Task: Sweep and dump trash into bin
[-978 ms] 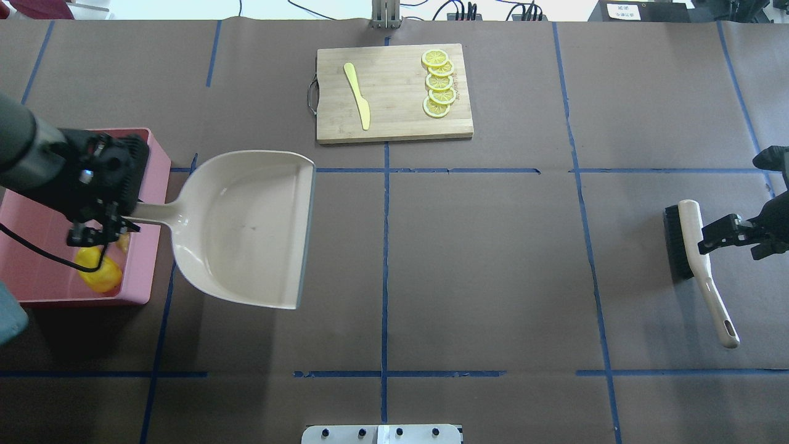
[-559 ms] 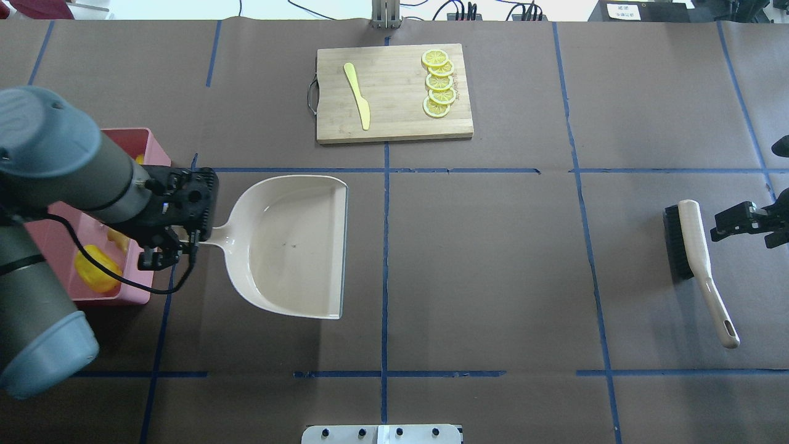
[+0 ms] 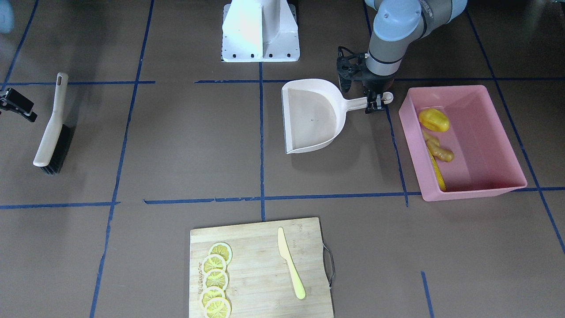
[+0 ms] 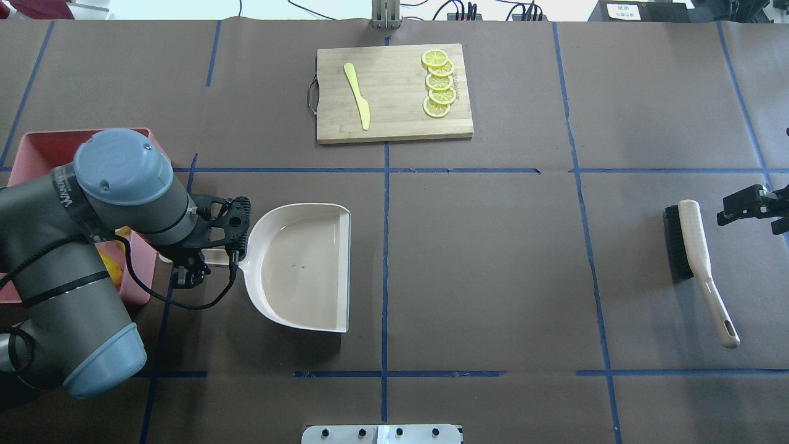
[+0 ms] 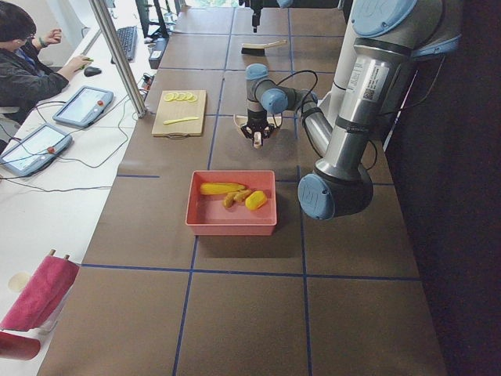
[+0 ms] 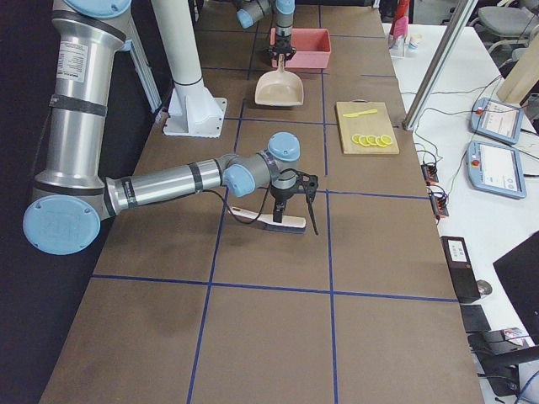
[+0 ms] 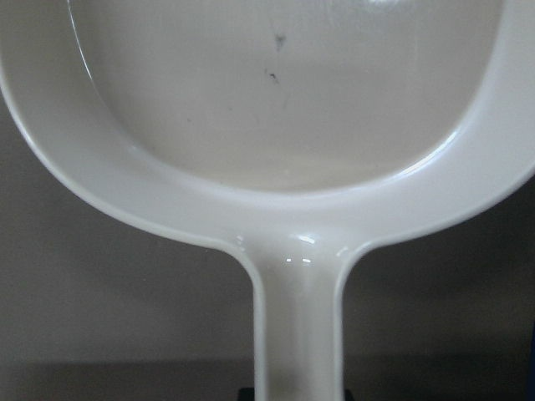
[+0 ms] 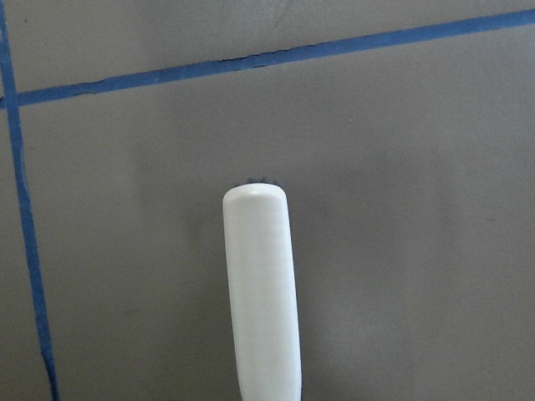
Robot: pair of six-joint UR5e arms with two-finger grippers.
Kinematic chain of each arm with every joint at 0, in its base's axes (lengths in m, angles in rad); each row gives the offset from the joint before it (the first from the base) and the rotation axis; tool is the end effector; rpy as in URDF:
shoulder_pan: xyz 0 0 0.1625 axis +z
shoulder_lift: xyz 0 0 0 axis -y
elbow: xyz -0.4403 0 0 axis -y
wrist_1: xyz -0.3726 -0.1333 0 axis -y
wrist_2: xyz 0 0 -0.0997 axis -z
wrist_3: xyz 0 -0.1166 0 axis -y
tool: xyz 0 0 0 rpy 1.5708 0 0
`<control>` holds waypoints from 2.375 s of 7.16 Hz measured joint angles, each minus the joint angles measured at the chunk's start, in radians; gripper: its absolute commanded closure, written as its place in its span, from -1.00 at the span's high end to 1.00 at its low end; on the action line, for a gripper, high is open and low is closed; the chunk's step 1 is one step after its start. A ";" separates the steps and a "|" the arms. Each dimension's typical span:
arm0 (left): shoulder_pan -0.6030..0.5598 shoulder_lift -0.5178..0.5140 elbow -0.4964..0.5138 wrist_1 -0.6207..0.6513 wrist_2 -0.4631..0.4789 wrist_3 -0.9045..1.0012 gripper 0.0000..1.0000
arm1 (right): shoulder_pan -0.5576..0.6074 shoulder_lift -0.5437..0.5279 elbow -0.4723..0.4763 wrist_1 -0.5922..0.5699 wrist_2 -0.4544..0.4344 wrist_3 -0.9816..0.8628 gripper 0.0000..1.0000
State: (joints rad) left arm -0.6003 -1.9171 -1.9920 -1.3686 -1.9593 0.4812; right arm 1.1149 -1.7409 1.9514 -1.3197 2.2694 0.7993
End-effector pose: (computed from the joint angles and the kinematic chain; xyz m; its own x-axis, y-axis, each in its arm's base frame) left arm 0.4114 -0.3897 0.3557 -0.0075 0.9993 -0.0356 -0.7821 0.0163 0.6229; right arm -0.1321 -0.4018 0.5541 0.6740 0.1619 0.7208 -0.1276 0.9865 -0.1023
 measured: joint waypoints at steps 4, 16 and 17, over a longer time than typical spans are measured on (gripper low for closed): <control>0.015 -0.017 0.029 -0.003 -0.001 0.007 -0.43 | 0.003 0.001 0.001 0.000 -0.003 0.001 0.99; -0.196 -0.031 0.003 0.000 -0.024 -0.182 1.00 | 0.081 0.044 -0.003 0.001 -0.018 0.000 0.99; -0.251 -0.031 0.005 0.020 -0.044 -0.208 1.00 | 0.089 0.051 -0.002 0.001 -0.020 0.000 1.00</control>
State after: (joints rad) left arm -0.8511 -1.9476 -1.9870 -1.3484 -2.0034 0.2730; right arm 1.2043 -1.6895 1.9490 -1.3186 2.2494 0.7993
